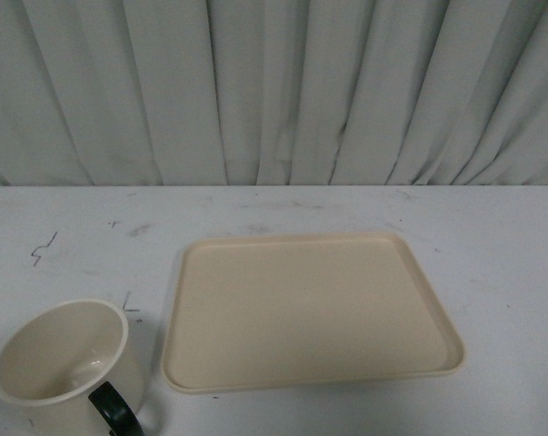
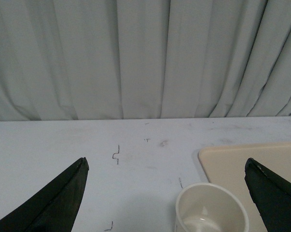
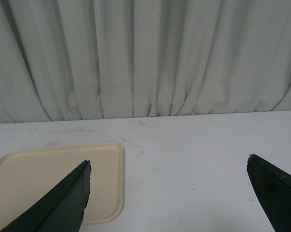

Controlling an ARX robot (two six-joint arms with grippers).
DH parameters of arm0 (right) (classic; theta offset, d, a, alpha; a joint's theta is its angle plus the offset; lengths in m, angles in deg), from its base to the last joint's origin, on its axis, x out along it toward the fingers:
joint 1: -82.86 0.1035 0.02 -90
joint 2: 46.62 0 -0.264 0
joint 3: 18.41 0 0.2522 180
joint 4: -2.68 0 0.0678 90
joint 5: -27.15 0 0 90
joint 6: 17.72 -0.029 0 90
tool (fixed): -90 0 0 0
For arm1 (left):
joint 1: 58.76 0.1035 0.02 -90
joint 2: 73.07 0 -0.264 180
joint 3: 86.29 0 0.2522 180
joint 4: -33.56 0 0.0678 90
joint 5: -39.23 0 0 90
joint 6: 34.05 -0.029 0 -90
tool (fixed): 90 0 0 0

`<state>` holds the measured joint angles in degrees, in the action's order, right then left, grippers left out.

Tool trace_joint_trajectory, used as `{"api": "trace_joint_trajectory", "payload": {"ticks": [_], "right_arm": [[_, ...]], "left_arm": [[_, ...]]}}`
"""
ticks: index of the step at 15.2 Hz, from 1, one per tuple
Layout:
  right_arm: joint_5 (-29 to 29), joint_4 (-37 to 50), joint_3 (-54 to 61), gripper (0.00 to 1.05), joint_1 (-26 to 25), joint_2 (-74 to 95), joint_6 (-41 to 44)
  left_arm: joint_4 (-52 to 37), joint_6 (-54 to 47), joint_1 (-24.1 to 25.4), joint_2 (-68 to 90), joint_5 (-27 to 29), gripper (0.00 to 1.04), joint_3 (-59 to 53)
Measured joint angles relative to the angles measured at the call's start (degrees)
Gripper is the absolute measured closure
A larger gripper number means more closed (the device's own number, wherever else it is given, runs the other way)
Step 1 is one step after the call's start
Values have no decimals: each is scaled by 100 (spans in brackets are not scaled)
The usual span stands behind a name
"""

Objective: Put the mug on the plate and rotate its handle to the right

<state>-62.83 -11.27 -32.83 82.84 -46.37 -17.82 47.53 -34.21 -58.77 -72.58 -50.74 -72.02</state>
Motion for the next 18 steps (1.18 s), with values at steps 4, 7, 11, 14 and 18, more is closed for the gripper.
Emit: {"api": "trace_joint_trajectory", "payload": {"ticks": [4, 7, 11, 14, 18], "right_arm": [[0, 0, 0, 6, 0, 0, 0], [0, 0, 0, 6, 0, 0, 0], [2, 0, 0, 6, 0, 0, 0], [0, 0, 0, 6, 0, 0, 0], [0, 0, 0, 6, 0, 0, 0]], "left_arm": [[0, 0, 0, 0, 0, 7, 0], [2, 0, 0, 0, 0, 7, 0], [0, 0, 0, 0, 0, 7, 0], [0, 0, 0, 0, 0, 7, 0], [0, 0, 0, 0, 0, 7, 0]]}}
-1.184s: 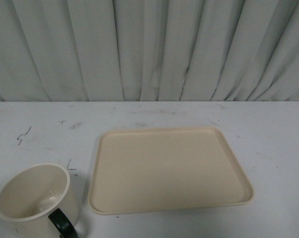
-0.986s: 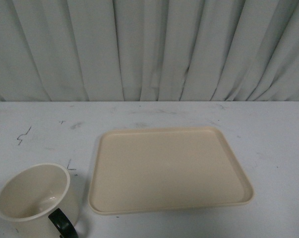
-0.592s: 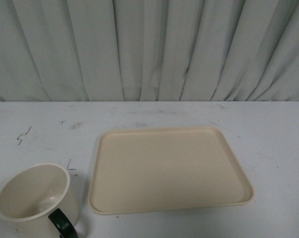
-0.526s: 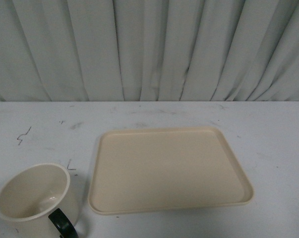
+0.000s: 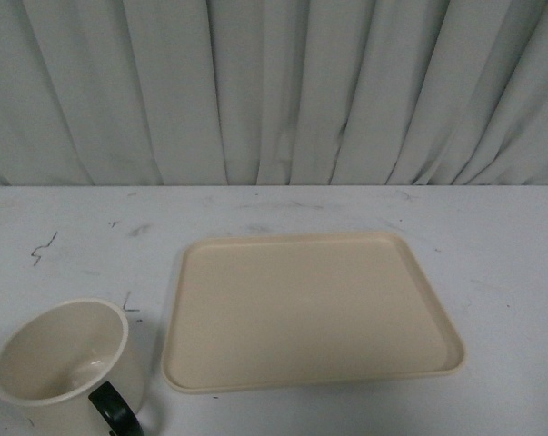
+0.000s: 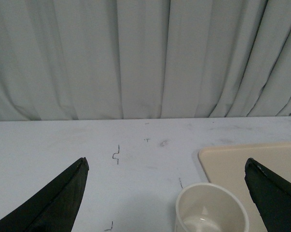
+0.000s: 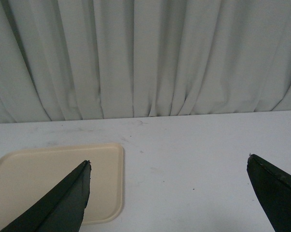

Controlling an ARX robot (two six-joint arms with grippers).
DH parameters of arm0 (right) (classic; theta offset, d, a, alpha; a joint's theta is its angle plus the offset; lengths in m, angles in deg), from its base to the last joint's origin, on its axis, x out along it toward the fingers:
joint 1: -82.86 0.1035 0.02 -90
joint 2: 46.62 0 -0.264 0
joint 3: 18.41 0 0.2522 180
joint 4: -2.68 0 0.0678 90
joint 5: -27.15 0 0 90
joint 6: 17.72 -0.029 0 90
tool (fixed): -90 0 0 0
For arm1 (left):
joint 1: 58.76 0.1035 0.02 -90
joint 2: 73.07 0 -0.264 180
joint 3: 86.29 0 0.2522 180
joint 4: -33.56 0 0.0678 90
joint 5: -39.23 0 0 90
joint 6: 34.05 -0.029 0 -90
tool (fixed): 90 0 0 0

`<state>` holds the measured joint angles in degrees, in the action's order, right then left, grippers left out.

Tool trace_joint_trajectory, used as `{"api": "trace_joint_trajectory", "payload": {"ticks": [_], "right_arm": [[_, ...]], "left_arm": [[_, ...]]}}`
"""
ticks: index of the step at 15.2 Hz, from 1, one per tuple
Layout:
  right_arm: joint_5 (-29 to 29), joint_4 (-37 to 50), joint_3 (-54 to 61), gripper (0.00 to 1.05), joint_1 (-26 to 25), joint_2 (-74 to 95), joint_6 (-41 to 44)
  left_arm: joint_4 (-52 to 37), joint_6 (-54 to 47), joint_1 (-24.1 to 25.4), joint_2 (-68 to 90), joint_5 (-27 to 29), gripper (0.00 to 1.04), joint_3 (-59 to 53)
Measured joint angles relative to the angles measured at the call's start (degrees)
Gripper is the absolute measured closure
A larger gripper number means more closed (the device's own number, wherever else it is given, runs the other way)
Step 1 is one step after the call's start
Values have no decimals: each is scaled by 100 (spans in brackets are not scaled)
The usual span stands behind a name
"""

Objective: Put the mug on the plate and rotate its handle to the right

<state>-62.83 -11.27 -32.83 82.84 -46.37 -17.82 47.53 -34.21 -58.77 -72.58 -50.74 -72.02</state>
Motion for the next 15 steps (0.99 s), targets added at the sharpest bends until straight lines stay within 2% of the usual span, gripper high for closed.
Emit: {"api": "trace_joint_trajectory", "payload": {"ticks": [15], "right_arm": [[2, 0, 0, 6, 0, 0, 0]], "left_arm": [[0, 0, 0, 0, 0, 7, 0]]}}
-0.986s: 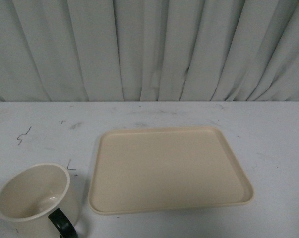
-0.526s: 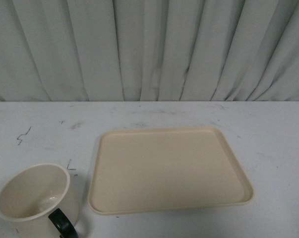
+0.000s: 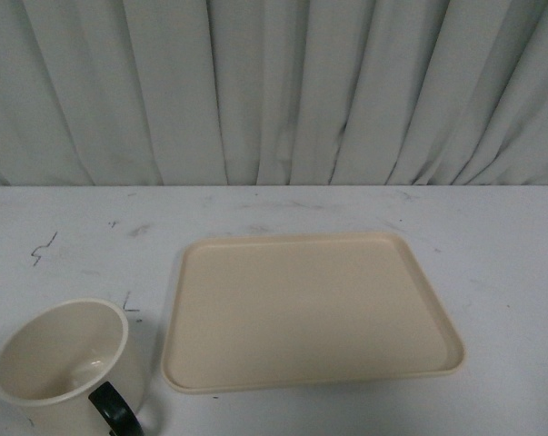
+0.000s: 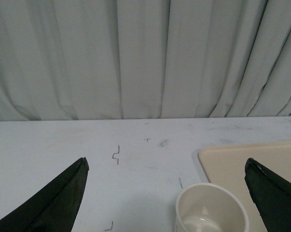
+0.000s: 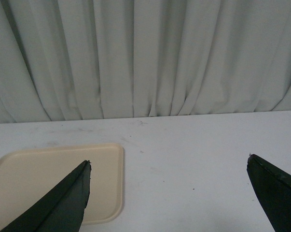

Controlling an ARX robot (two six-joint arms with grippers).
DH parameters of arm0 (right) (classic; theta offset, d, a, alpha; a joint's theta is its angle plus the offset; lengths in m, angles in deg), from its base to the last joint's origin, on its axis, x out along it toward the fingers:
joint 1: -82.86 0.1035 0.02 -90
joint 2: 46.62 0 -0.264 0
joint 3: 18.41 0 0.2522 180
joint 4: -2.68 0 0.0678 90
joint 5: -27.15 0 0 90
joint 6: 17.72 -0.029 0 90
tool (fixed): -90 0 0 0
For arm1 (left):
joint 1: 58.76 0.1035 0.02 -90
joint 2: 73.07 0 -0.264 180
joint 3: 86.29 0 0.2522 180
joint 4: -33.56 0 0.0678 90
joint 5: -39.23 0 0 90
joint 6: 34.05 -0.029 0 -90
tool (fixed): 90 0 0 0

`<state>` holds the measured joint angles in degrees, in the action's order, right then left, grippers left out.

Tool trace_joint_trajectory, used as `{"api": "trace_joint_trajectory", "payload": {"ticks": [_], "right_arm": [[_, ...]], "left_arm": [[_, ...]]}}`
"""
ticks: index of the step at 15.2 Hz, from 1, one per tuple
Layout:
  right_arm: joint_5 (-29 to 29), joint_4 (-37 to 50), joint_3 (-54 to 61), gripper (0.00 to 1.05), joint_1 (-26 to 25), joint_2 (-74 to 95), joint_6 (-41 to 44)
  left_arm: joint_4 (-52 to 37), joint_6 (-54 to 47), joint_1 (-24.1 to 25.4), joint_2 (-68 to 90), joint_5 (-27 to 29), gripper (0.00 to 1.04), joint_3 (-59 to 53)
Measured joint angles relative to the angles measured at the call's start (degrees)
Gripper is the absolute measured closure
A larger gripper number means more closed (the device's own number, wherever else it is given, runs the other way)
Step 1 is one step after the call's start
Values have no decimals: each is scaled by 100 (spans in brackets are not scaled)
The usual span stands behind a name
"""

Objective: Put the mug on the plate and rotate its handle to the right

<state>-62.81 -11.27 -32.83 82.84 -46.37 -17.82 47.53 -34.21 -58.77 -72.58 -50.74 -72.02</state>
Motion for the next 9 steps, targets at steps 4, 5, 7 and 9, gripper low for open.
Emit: {"api": "trace_joint_trajectory", "payload": {"ticks": [4, 5, 7, 9], "right_arm": [[0, 0, 0, 6, 0, 0, 0], [-2, 0, 0, 6, 0, 0, 0], [-2, 0, 0, 6, 0, 0, 0], [0, 0, 0, 6, 0, 0, 0]], "left_arm": [[0, 0, 0, 0, 0, 7, 0], [0, 0, 0, 0, 0, 7, 0], [0, 0, 0, 0, 0, 7, 0], [0, 0, 0, 0, 0, 7, 0]]}}
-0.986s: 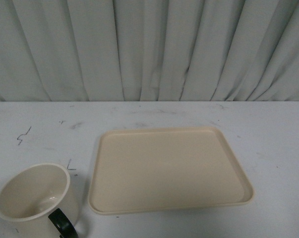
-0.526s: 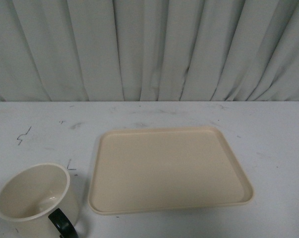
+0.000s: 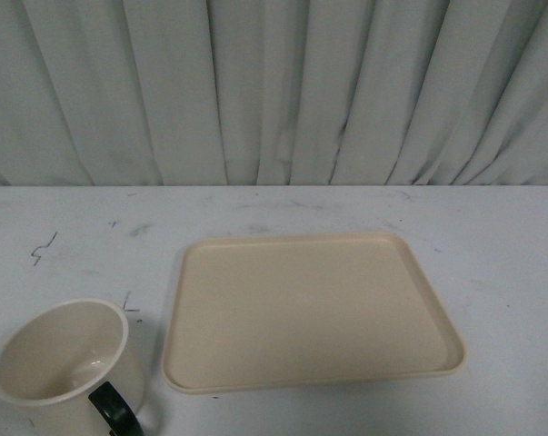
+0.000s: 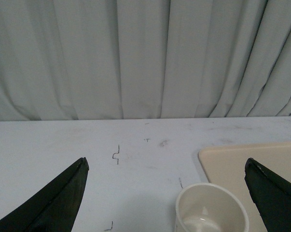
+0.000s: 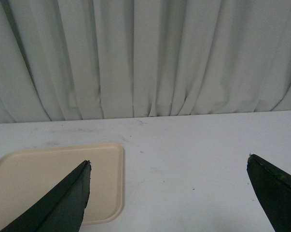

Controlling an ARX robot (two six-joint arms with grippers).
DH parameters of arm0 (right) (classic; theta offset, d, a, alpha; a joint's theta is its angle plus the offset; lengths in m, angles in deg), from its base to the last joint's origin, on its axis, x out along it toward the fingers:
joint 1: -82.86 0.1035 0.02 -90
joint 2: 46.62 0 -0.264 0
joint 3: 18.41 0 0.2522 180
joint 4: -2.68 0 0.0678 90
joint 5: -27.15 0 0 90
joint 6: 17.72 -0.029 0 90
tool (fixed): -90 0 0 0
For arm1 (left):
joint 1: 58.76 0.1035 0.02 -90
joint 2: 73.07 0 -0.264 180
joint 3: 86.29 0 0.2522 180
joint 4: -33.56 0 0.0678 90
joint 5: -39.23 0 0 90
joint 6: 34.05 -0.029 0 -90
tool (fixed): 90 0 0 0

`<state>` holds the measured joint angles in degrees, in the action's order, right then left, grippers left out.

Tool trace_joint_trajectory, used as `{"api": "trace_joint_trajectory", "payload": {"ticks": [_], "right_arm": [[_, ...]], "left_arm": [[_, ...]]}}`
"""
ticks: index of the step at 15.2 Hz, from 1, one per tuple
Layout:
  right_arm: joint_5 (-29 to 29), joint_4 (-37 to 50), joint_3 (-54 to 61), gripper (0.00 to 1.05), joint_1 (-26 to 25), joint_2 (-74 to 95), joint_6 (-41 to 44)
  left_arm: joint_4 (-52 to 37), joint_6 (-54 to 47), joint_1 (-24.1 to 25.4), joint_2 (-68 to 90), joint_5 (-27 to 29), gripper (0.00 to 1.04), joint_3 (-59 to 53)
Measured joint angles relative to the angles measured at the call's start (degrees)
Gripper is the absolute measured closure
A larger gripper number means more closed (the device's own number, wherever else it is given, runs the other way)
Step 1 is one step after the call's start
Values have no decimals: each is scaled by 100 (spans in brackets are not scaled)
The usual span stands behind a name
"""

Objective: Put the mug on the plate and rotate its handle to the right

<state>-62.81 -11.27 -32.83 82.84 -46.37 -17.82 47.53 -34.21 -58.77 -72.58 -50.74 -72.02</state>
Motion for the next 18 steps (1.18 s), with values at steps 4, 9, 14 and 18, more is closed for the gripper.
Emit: {"api": "trace_joint_trajectory", "payload": {"ticks": [4, 9, 14, 18], "right_arm": [[-2, 0, 0, 6, 0, 0, 0], [-2, 0, 0, 6, 0, 0, 0], [-2, 0, 0, 6, 0, 0, 0], [-2, 0, 0, 6, 0, 0, 0]], "left_arm": [[0, 0, 0, 0, 0, 7, 0], [0, 0, 0, 0, 2, 7, 0], [-1001, -50, -597, 1504, 28, 7, 940], [-1292, -442, -1143, 3816, 101, 7, 2455]]}}
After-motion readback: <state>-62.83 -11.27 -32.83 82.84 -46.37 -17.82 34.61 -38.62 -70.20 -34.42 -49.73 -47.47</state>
